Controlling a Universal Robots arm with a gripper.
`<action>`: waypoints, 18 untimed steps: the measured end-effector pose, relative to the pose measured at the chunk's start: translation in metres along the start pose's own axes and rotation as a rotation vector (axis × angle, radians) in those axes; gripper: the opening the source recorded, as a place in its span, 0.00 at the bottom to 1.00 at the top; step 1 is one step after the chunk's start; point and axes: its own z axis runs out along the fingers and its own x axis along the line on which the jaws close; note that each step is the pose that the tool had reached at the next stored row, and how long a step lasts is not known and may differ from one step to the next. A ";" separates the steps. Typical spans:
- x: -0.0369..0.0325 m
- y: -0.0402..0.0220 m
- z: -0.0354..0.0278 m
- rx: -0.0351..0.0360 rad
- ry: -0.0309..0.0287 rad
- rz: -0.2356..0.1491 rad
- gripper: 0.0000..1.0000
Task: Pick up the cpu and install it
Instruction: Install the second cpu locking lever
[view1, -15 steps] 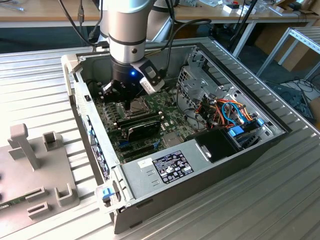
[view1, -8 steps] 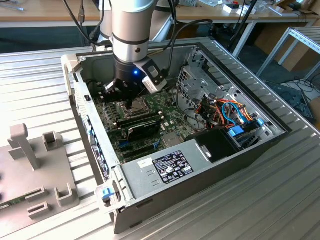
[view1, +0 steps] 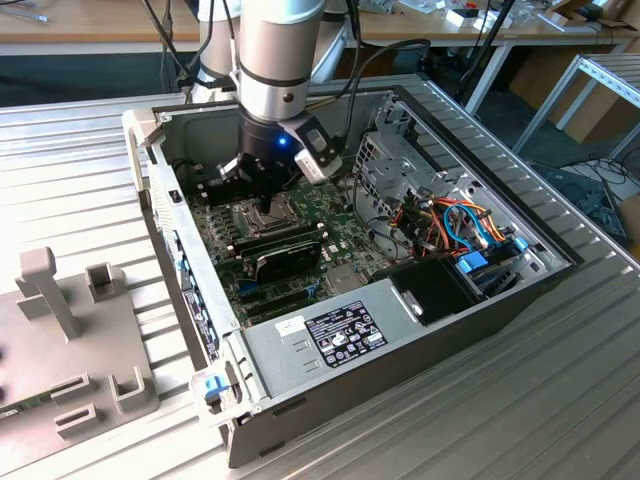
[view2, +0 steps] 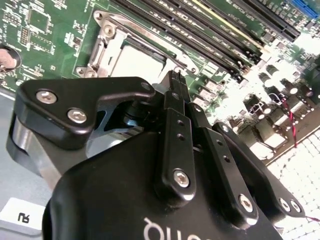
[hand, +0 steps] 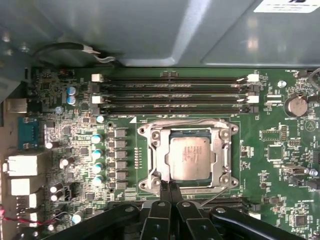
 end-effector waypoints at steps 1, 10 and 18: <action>-0.0019 0.0001 0.0001 0.0001 0.0034 0.000 0.11; -0.0144 0.0004 -0.0013 0.0018 0.0471 0.001 0.11; -0.0201 -0.0017 -0.0044 0.0025 0.0626 0.001 0.11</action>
